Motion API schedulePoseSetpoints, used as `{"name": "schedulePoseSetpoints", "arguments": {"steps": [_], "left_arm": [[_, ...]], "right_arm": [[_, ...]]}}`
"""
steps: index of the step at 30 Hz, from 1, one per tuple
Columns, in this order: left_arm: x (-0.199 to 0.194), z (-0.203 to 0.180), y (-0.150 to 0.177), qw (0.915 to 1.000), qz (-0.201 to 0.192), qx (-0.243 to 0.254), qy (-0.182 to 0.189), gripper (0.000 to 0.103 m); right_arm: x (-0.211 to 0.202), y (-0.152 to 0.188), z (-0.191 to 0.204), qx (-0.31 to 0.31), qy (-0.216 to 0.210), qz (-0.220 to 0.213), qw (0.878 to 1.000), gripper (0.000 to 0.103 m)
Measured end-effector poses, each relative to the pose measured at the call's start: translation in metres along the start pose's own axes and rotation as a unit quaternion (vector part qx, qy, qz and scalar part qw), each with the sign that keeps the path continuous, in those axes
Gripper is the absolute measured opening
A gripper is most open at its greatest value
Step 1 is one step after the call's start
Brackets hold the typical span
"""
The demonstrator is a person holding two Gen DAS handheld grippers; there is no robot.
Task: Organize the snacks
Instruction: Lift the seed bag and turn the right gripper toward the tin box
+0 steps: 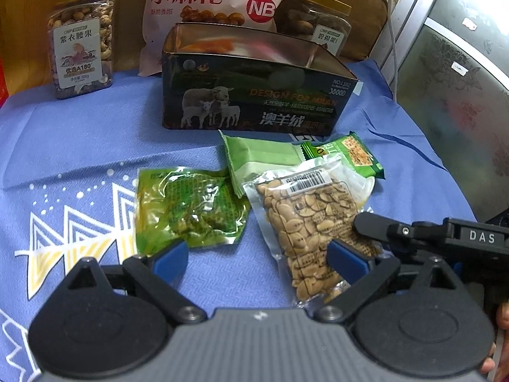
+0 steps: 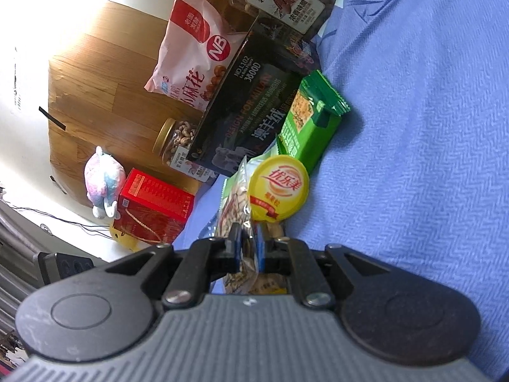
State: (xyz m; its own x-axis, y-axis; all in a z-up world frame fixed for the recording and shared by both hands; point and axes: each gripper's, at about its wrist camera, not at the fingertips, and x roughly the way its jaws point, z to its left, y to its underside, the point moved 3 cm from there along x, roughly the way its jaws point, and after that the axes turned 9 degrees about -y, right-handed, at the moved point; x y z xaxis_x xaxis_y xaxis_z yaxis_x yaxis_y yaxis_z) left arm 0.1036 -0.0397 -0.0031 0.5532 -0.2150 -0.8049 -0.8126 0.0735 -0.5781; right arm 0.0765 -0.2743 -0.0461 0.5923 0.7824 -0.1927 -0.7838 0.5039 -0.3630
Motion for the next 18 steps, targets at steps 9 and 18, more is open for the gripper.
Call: {"name": "schedulePoseSetpoints", "arguments": {"steps": [9, 18], "left_arm": [[0.000, 0.000, 0.000, 1.0000, -0.002, 0.001, 0.001, 0.098], [-0.001, -0.001, 0.001, 1.0000, -0.004, 0.001, 0.002, 0.098]], "right_arm": [[0.001, -0.002, 0.002, -0.014, 0.013, 0.007, 1.000, 0.025], [0.003, -0.004, 0.013, -0.064, 0.029, 0.010, 0.997, 0.028]]}}
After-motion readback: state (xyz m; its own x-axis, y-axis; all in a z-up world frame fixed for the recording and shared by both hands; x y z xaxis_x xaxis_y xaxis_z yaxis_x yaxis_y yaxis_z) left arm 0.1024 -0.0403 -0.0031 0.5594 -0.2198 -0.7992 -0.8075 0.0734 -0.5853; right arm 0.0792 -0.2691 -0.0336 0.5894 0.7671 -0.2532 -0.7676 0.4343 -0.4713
